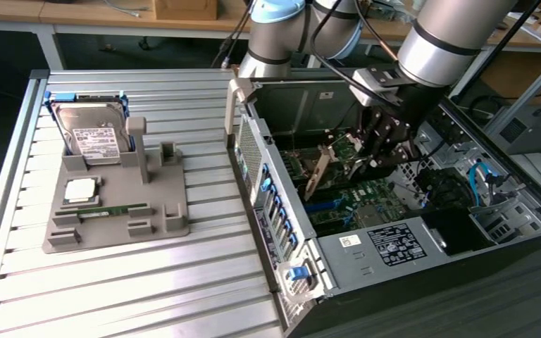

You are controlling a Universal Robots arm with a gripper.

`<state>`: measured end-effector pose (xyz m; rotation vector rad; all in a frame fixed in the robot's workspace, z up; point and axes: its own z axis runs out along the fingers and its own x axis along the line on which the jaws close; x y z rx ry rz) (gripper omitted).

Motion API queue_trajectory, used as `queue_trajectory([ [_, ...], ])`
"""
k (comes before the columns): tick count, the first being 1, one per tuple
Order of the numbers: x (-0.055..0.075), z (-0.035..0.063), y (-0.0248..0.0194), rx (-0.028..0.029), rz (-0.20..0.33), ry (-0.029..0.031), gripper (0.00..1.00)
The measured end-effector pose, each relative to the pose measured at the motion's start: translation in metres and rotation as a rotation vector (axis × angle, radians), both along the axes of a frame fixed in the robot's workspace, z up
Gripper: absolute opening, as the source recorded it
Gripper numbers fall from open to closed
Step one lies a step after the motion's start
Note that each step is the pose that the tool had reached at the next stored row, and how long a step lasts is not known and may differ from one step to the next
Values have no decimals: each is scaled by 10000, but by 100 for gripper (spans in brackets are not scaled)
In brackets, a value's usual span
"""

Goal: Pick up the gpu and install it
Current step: 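Insert the gpu into the slot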

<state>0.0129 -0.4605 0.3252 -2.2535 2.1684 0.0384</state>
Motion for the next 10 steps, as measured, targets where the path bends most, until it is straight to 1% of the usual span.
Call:
queue_trajectory([
  [5,-3,-4,-40,0,0,-1,27],
  [10,-6,-6,-68,0,0,0,27],
])
